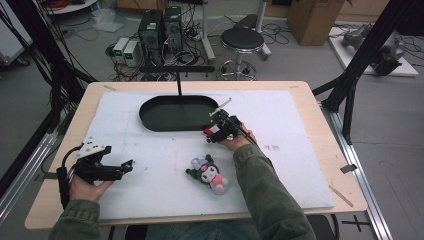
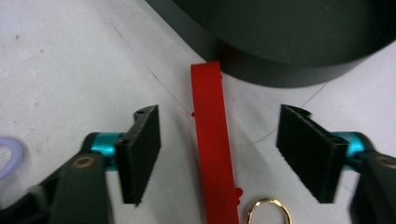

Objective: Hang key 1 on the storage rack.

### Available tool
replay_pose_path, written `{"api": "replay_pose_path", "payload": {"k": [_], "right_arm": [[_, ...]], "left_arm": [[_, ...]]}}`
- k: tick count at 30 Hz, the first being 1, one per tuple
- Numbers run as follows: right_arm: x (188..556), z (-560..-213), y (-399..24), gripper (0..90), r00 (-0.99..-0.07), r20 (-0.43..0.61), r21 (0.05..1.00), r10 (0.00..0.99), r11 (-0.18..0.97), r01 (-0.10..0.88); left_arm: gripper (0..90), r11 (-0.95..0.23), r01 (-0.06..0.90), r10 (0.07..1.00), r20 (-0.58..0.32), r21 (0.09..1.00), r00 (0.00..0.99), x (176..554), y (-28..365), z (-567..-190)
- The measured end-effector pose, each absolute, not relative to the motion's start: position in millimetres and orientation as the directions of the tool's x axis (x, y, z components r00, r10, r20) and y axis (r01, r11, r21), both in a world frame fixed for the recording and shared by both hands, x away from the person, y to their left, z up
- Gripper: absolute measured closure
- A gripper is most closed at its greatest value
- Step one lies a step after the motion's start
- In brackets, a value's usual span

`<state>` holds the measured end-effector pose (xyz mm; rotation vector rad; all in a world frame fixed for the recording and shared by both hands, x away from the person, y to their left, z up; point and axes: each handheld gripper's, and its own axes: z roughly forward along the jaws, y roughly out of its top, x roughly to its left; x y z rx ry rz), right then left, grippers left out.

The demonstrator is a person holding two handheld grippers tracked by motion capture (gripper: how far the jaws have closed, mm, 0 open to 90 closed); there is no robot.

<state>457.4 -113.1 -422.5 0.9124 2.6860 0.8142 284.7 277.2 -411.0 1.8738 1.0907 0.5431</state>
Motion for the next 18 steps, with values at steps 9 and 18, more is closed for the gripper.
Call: {"api": "replay_pose_path", "payload": {"k": [9,18], "right_arm": [[460.8,-427.7,-108.3,57.8,-0.795,0.034,0.539,0.606,0.659,0.525],[457.6,-422.5,-109.7,75.6,-0.776,-0.009,0.515,0.63,0.669,0.537]], "left_arm": [[5.1,-0.24,0.48,0.85,-0.056,0.844,0.523,285.8,275.8,-412.4],[5.1,-0.236,0.477,0.849,-0.06,0.847,0.526,284.8,275.3,-412.4]]}}
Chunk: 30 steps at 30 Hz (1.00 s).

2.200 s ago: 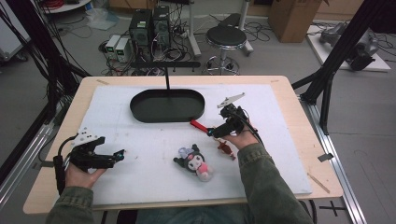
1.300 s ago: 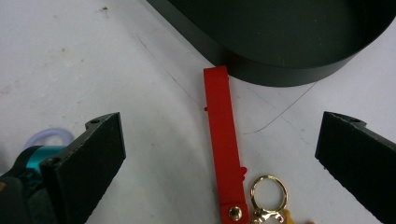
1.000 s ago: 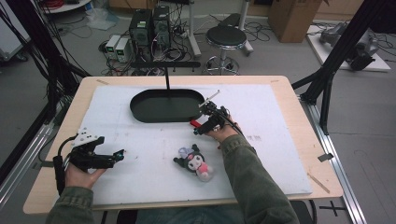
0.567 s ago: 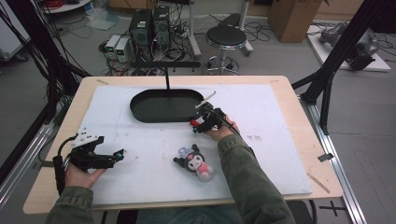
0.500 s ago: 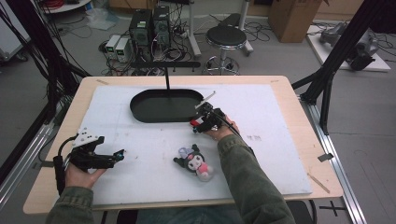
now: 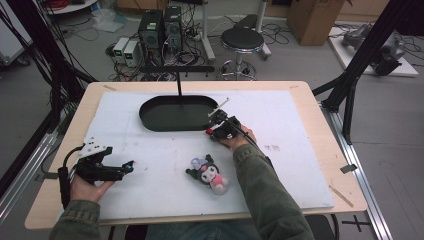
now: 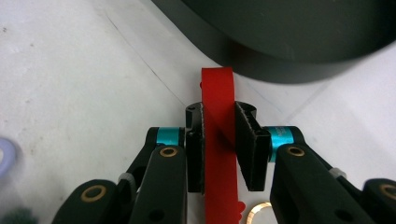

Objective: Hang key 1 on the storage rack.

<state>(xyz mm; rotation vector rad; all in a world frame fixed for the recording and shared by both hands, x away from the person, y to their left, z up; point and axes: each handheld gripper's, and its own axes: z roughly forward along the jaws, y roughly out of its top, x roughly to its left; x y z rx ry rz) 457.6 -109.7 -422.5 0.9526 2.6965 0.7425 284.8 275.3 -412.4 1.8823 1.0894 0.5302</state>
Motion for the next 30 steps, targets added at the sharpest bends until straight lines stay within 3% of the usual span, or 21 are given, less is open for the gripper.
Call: {"api": "replay_pose_path", "payload": {"k": [5,16,30], "right_arm": [[456,-405,-128,75.6,-0.709,0.05,0.552,0.703,0.572,0.606],[448,-382,-143,75.6,-0.684,0.141,0.604,0.716,0.485,0.632],[447,-337,-152,75.5,-0.679,0.149,0.662,0.719,0.437,0.609]], "left_arm": [[5.1,-0.227,0.479,0.85,-0.068,0.848,0.522,283,275,-412],[5.1,-0.225,0.481,0.846,-0.075,0.848,0.528,283,273,-413],[5.1,-0.224,0.482,0.843,-0.08,0.847,0.533,284,272,-413]]}}
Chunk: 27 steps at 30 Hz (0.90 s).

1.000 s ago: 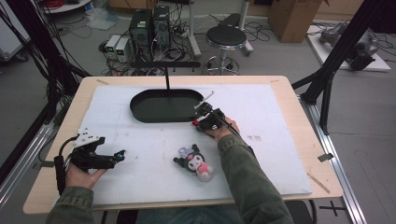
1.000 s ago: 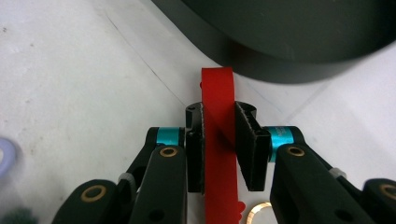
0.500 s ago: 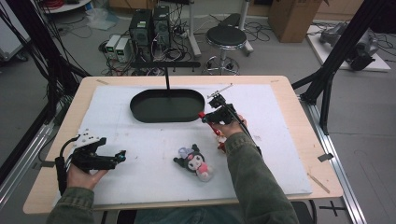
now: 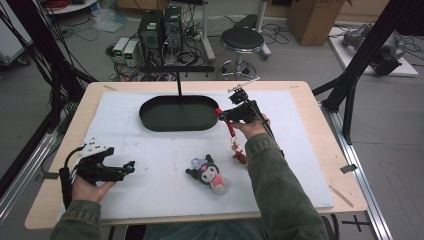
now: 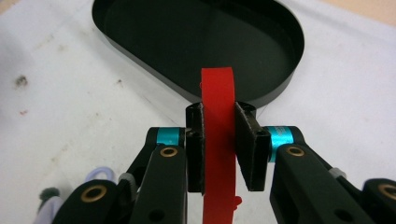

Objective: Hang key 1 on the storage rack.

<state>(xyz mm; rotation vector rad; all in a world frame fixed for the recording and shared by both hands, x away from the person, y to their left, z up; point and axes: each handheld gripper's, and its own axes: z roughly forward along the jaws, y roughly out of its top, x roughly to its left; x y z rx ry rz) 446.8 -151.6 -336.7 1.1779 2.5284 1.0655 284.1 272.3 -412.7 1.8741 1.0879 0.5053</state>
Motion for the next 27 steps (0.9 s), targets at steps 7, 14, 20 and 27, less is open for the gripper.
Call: {"api": "replay_pose_path", "payload": {"k": [7,14,20,27], "right_arm": [[447,-307,-152,75.6,-0.677,0.16,0.687,0.719,0.412,0.599],[455,-277,-155,75.5,-0.666,0.205,0.724,0.717,0.347,0.596],[460,-270,-149,75.6,-0.677,0.222,0.733,0.702,0.337,0.59],[469,-250,-137,75.5,-0.69,0.218,0.739,0.69,0.345,0.578]], "left_arm": [[5.1,-0.236,0.475,0.832,-0.077,0.848,0.55,285,269,-412],[5.1,-0.24,0.476,0.823,-0.082,0.846,0.562,286,268,-412],[5.1,-0.239,0.475,0.825,-0.081,0.847,0.56,286,268,-412],[5.1,-0.242,0.475,0.822,-0.081,0.846,0.563,286,268,-412]]}}
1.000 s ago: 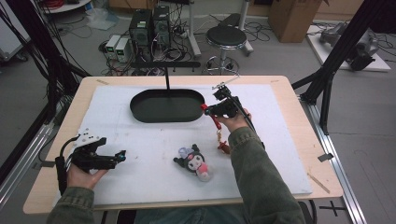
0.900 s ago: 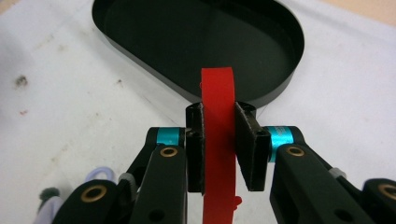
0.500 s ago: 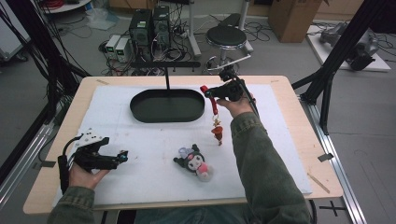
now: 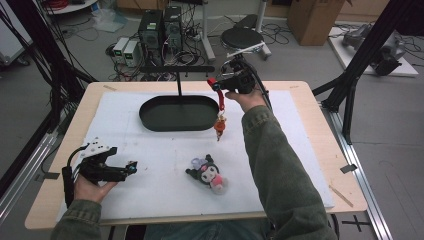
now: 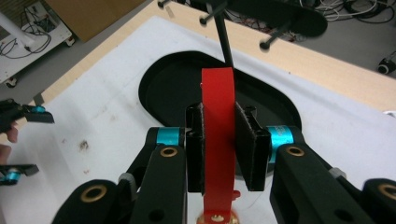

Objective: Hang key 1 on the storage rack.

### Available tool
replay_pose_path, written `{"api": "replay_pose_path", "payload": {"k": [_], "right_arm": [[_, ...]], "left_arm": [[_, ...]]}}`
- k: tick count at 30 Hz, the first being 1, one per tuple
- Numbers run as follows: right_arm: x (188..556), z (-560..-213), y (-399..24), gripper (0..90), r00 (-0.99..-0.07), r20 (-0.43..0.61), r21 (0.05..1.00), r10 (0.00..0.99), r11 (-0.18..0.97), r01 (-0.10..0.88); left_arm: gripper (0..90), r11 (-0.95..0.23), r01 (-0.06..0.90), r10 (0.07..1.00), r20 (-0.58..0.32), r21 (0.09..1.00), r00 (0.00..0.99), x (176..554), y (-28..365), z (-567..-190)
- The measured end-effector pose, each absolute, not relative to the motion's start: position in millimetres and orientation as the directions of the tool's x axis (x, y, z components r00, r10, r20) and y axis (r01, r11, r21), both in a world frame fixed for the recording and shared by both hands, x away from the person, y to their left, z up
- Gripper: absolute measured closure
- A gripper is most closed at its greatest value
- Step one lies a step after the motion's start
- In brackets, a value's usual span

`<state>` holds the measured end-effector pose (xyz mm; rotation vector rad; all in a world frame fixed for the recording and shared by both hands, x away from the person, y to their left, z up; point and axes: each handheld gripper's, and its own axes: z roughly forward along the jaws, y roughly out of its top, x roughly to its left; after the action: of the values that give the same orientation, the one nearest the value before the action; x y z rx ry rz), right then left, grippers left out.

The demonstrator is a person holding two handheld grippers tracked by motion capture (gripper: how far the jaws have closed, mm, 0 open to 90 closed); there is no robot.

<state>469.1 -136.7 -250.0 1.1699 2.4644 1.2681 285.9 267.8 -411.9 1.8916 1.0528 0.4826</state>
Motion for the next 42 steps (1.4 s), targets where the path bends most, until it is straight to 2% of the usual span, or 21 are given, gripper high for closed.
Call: {"api": "replay_pose_path", "payload": {"k": [6,17,23,42], "right_arm": [[475,-232,-128,75.5,-0.705,0.21,0.756,0.678,0.344,0.557],[497,-222,-113,75.5,-0.71,0.268,0.753,0.651,0.318,0.576],[504,-207,-94,75.5,-0.732,0.245,0.751,0.636,0.353,0.558],[521,-200,-56,75.4,-0.77,0.209,0.755,0.603,0.401,0.518]], "left_arm": [[5.1,-0.238,0.475,0.825,-0.082,0.847,0.56,287,267,-413],[5.1,-0.238,0.481,0.827,-0.084,0.844,0.556,289,268,-413],[5.1,-0.235,0.479,0.827,-0.086,0.846,0.556,288,268,-413],[5.1,-0.218,0.461,0.831,-0.083,0.86,0.55,291,268,-412]]}}
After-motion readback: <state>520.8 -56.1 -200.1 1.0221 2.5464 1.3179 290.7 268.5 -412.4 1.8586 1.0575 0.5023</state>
